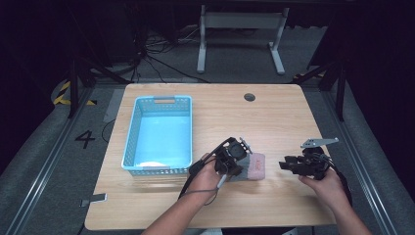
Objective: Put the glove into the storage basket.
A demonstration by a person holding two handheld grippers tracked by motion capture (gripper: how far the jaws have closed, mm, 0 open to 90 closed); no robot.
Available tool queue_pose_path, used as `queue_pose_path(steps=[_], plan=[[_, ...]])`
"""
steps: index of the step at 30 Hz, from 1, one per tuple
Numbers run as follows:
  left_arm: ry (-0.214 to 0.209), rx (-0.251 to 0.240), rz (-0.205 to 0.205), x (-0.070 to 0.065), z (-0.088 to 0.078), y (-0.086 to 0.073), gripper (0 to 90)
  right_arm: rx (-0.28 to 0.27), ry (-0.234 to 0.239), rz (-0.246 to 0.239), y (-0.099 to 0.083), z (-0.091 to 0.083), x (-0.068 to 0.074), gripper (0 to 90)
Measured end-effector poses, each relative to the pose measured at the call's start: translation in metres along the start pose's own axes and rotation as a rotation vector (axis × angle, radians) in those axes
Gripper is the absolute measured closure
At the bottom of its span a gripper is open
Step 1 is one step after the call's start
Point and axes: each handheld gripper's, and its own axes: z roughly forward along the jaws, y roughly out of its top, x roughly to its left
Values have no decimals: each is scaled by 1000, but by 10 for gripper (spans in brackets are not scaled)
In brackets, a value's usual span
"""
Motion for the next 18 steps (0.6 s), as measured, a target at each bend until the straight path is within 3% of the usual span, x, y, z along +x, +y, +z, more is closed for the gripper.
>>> queue_pose_path(steps=[9,18], plan=[[19,-47,-12,18,-45,-4,695,10,20,-16,8,11,0,582],[49,-63,-66,44,-78,-23,692,12,42,-31,19,21,-3,583]])
